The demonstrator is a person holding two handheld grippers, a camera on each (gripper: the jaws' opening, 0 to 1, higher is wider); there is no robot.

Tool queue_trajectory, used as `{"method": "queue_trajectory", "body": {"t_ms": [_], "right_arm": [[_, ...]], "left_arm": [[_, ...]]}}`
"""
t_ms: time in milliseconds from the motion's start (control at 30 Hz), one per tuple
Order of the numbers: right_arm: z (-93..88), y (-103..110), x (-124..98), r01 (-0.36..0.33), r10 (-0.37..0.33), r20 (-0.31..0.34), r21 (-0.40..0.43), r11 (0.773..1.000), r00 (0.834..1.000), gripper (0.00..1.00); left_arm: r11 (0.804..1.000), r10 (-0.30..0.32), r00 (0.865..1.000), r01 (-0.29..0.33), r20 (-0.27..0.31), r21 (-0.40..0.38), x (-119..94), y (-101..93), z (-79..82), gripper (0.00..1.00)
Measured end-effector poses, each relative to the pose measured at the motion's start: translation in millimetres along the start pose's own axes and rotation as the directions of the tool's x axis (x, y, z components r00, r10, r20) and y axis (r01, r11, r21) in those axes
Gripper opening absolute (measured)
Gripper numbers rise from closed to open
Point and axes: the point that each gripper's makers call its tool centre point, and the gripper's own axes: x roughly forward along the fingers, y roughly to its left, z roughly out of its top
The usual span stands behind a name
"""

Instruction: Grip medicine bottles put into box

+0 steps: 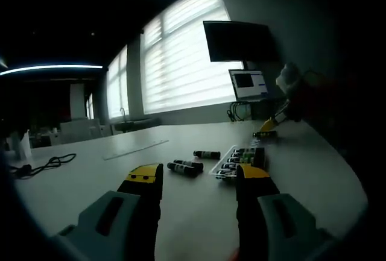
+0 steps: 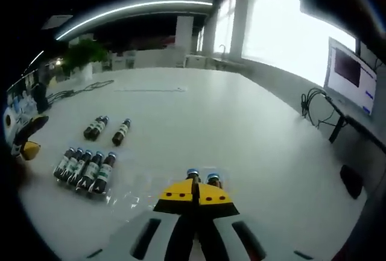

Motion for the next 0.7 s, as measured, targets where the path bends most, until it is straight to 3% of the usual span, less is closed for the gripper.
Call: {"method": "queue_trajectory", "body": {"t_ms": [133, 233, 433, 567, 700], "right_arm": [[-2.8, -1.6, 1.1, 0.003, -0.003, 0.010, -0.059, 0.998, 1.000, 0.00], [-4.3, -0.3, -3.4, 0.016, -0.016, 0.010, -0.018, 1.000, 1.000, 0.00], [-3.4, 3.4, -3.1, 0.013, -0.013, 0.014, -0.032, 0.999, 1.000, 0.00], [-3.1, 3.5, -0.3, 0.001, -0.001, 0.036, 0.005, 1.000, 0.999, 0.00], [-0.9, 6.3, 0.6, -0.008, 0.008, 0.015, -0.018, 1.000, 1.000, 0.00]], "left_arm": [[1.000, -0.002, 1.000, 0.002, -0.001, 0.001, 0.2, -0.4, -0.3, 0.41], [1.000, -0.001, 1.000, 0.001, -0.002, 0.001, 0.1, -0.4, -0.2, 0.41], [1.000, -0.002, 1.000, 0.002, -0.001, 0.003, 0.1, -0.4, -0.2, 0.41], [1.000, -0.002, 1.000, 0.002, 0.002, 0.003, -0.1, 0.0, 0.0, 0.41], [1.000, -0.003, 1.000, 0.003, 0.003, 0.003, -0.2, 0.4, -0.5, 0.41]]}}
